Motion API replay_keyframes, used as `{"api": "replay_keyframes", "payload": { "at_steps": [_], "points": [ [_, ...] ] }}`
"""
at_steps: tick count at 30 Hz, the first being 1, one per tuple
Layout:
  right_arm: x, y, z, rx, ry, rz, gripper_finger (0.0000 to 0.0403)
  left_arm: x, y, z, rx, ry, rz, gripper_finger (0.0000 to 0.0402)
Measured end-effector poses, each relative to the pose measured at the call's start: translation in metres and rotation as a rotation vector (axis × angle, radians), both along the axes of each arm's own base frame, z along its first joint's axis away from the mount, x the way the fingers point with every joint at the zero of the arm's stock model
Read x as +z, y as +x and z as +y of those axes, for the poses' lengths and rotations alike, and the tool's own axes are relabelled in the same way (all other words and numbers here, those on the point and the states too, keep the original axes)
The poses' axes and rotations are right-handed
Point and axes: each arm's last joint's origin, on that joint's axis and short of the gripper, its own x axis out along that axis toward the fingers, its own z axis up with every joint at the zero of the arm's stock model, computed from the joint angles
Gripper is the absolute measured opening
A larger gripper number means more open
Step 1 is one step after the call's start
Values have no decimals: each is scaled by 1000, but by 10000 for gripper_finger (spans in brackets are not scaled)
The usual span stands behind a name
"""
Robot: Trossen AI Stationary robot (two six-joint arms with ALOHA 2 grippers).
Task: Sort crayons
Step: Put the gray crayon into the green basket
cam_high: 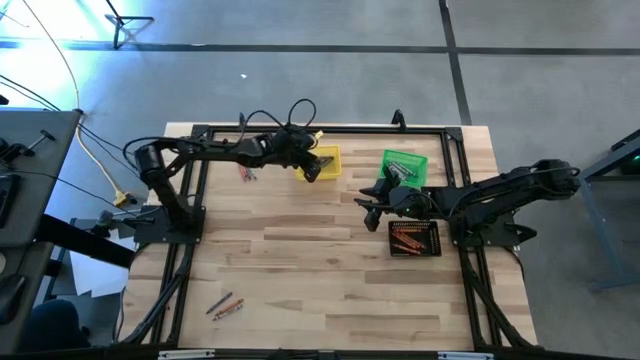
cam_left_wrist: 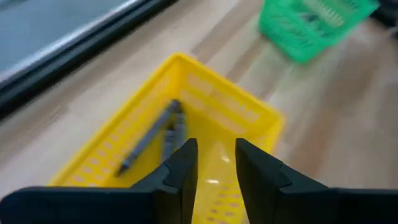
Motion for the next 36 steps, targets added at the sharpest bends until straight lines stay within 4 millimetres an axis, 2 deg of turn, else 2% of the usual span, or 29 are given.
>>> {"api": "replay_keyframes", "payload": {
  "at_steps": [3,5,10,14,18,22,27,36],
  "points": [
    [0,0,1,18,10,2,144,22,-9,-8,-85,-78,-53,98],
    [-1,0,1,19,10,9,144,41,-16,-24,-167,-147,-79,95],
    [-2,-1,0,19,6,24,144,75,-44,-96,-319,-323,26,82],
    [-2,-1,0,20,5,25,144,84,-68,-159,-281,-411,183,72],
    [-2,-1,0,20,5,25,144,78,-89,-211,-175,-456,342,67],
    [-2,-1,0,19,5,24,144,66,-105,-252,-106,-510,480,67],
    [-2,-1,0,17,8,23,144,53,-116,-290,-98,-559,583,67],
    [-2,-1,-3,3,8,22,144,17,-133,-347,-138,-648,844,67]
  ]
}}
